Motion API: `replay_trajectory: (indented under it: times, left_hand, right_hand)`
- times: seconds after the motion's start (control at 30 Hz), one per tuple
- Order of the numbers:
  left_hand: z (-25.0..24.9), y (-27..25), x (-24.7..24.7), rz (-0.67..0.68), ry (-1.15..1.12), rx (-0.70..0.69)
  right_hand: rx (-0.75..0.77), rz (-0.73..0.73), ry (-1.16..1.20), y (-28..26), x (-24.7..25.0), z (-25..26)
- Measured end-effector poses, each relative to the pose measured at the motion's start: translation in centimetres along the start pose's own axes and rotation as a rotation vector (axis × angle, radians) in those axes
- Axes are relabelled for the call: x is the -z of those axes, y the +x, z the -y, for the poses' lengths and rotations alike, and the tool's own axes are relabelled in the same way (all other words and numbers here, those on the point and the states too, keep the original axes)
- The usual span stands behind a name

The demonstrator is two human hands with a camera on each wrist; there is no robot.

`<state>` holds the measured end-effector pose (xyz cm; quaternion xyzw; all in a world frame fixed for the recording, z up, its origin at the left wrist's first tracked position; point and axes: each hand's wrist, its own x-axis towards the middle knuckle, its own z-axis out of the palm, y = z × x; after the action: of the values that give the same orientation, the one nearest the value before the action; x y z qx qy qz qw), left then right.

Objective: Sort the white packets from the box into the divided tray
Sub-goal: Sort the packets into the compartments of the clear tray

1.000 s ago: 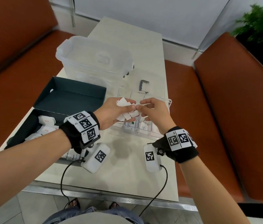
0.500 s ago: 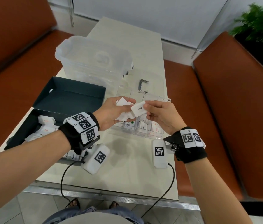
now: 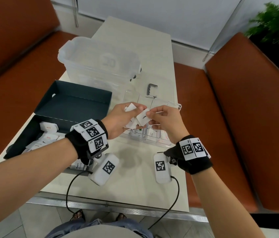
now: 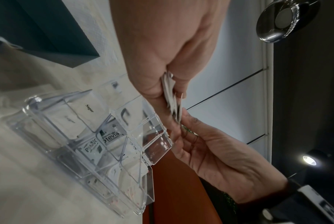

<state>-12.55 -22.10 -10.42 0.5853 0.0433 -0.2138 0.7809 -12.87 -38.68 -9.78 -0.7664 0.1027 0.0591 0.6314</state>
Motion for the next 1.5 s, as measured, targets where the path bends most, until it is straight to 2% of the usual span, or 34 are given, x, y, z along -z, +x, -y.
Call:
replay_trajectory:
  times: [0.17,0.33,0.47,0.63,0.97,1.07,1.2,1.37,1.5]
  left_hand:
    - [0.3,0.3,0.2,-0.017,-0.051,0.008]
    - [0.1,0.6,0.9,-0.016,-0.123,0.015]
    - [0.1,1.0,1.3,-0.015,-0.139,0.017]
    - [0.3,1.2,1.4,-0.006,-0.129,0.02]
    - [0.3,1.2,1.7,0.0,-0.142,0.026]
    - [0.3,1.1,1.7,-0.001,-0.139,0.027]
    - [0.2,0.9,1.8,0.002,-0.143,0.028]
    - [0.1,0.8,2.0,-0.001,-0.144,0.028]
    - [0.0,0.7,2.0,-0.002,-0.136,0.032]
  right_hand:
    - [-0.007,-0.011,0.049,0.4,0.6,-0.4]
    - [0.012,-0.086,-0.04,1.9,2.9,-0.6]
    - [0.163,-0.208,-0.395,3.6,3.9,-1.8]
    - [0.234,-0.118,-0.751,5.2,2.8,-4.2]
    - [0.487,-0.098,-1.263,5.9,1.1,-8.0]
    - [0.503,-0.093,-1.372,6.2,1.1,-8.4]
    - [0.461,-0.082,-1.429,6.3,1.1,-8.9]
    - [0.453,-0.101,-1.357,6.1,1.4,-8.3]
    - [0.444,-0.059,-1.403,5.9,1.4,-7.9]
